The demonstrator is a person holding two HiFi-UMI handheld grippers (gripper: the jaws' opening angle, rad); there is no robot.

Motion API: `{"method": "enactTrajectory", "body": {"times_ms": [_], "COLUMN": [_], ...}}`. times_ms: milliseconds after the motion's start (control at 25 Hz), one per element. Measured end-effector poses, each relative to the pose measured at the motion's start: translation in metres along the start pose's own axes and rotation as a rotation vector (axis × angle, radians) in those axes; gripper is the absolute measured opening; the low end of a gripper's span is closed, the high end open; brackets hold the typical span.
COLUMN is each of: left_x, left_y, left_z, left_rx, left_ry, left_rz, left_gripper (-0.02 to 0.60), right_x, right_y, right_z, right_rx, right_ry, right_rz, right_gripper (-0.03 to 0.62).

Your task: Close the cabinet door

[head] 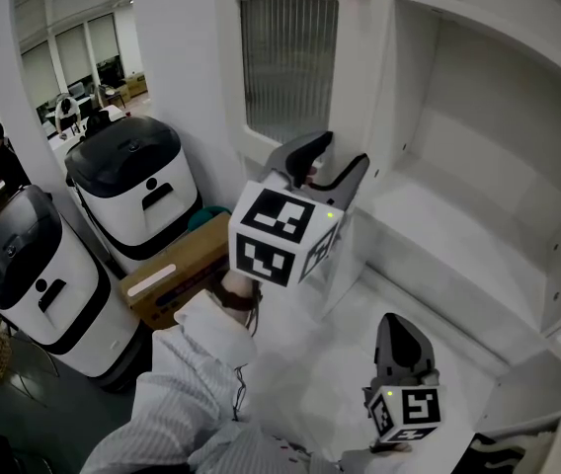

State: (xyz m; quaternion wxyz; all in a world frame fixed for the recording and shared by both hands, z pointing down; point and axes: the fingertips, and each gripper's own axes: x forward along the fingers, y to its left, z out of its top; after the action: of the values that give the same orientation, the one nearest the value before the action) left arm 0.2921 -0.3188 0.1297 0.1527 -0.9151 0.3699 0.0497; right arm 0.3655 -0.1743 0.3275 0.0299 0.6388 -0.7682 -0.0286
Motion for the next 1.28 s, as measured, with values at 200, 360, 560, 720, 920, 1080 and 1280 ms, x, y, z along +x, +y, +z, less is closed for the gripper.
{"method": "enactTrajectory", "body": {"times_ms": [200, 360, 560, 720, 920, 1080, 1280], "left_x": [-0.001, -0.001, -0.007, -0.013, -0.034, -0.057, -0.083], "left_y": [0.000, -0.001, -0.003, -0.006, -0.015, -0.029, -0.050], "left_z": [0.000, 0.000, -0.002, -0.002, 0.004, 0.006, -0.012], "left_rx": [-0.001, 0.001, -0.010, 0.005, 0.020, -0.009, -0.037], "left_ry": [-0.006, -0.027, -0.048, -0.052, -0.068, -0.091, -0.074], "left_rz": [0.002, 0.010, -0.007, -0.016, -0.045, -0.079, -0.087], "left_gripper": [0.222, 0.222, 0.207, 0.202, 0.199, 0.190, 0.160], "right_x": [-0.001, -0.001, -0.004, -0.006, -0.005, -0.003, -0.004], "right_y": [-0.002, 0.000, 0.003, 0.003, 0.012, 0.021, 0.031], "right_z": [-0.003, -0.001, 0.002, 0.005, 0.007, 0.012, 0.016], "right_rx": [0.011, -0.002, -0.012, -0.020, -0.029, -0.045, -0.056], "right_ry": [0.004, 0.006, 0.010, 0.012, 0.014, 0.009, 0.009], "right_rz": [-0.009, -0.005, -0.010, -0.016, -0.007, 0.009, 0.024], "right_gripper": [0.012, 0.012, 0.012, 0.012, 0.012, 0.012, 0.012]}}
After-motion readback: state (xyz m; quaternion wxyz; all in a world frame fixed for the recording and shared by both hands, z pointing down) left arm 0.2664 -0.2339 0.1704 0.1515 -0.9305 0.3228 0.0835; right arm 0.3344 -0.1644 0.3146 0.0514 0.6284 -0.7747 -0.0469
